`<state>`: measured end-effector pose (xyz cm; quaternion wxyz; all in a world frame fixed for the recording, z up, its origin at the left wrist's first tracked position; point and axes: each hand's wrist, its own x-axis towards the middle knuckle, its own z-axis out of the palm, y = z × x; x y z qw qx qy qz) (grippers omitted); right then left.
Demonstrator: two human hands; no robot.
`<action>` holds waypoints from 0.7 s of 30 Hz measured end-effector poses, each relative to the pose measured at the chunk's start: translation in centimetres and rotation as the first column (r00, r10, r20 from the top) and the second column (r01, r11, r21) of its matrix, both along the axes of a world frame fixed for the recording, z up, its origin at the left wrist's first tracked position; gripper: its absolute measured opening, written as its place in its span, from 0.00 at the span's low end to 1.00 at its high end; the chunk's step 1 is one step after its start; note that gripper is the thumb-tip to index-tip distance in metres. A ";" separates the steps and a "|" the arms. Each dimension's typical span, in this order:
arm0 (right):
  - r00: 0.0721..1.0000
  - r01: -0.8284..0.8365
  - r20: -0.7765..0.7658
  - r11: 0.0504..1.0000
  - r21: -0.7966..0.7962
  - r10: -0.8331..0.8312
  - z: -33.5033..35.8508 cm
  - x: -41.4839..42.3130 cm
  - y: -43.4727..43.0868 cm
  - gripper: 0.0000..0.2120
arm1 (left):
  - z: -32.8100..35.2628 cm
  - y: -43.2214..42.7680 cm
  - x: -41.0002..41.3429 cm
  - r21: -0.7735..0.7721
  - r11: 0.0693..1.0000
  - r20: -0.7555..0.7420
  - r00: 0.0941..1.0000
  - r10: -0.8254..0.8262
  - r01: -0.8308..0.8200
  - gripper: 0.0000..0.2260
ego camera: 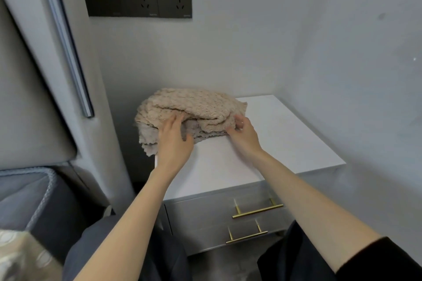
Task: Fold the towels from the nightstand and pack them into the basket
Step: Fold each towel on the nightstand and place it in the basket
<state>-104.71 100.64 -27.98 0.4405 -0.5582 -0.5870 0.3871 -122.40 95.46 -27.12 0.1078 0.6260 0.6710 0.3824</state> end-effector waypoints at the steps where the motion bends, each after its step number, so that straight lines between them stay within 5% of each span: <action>1: 0.996 0.024 -0.080 0.999 -0.027 -0.026 -0.1 -0.3 0.3 0.21 | -0.1 0.0 0.2 -0.011 1.000 -0.014 1.000 0.004 -0.004 0.25; 10: 0.857 0.265 -0.468 0.963 0.042 -0.215 2.1 -0.2 0.8 0.07 | 0.2 -0.3 1.6 -0.053 0.998 0.001 0.999 0.036 -0.036 0.26; 16: 0.703 0.321 -0.689 0.943 0.089 -0.175 6.4 3.0 0.1 0.11 | 0.6 -1.1 2.4 0.088 0.995 0.028 0.998 0.053 -0.055 0.20; 21: 0.686 0.442 -0.622 0.895 -0.056 -0.377 6.3 7.7 -0.5 0.10 | 1.5 -1.9 3.7 0.286 0.957 0.029 0.999 0.036 -0.043 0.10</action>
